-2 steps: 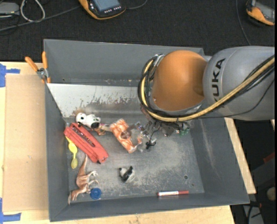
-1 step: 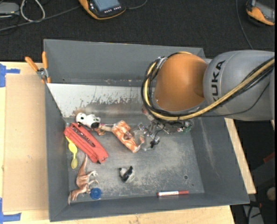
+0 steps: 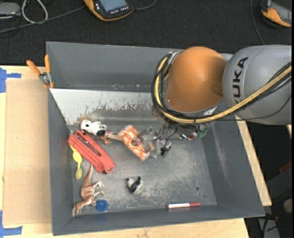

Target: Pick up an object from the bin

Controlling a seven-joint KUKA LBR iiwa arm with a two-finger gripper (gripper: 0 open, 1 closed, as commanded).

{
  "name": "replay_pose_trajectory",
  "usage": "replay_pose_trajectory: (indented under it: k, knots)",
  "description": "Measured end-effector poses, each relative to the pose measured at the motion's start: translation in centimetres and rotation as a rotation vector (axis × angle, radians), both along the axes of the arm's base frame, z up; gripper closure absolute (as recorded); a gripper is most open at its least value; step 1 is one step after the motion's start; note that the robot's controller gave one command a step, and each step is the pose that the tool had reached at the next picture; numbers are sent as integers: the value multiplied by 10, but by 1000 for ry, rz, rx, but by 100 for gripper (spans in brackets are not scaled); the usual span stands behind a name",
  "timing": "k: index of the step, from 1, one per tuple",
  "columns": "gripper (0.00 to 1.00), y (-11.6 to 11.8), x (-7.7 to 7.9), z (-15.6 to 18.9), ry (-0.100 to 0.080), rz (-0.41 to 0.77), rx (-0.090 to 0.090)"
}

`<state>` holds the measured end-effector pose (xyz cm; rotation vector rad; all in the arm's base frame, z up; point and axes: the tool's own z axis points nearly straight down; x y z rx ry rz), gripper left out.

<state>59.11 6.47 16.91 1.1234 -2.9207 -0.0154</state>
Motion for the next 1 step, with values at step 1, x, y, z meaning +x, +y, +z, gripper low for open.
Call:
replay_pose_trajectory:
  k: [1]
  knots:
    - [100,-23,3,73,3,138,1]
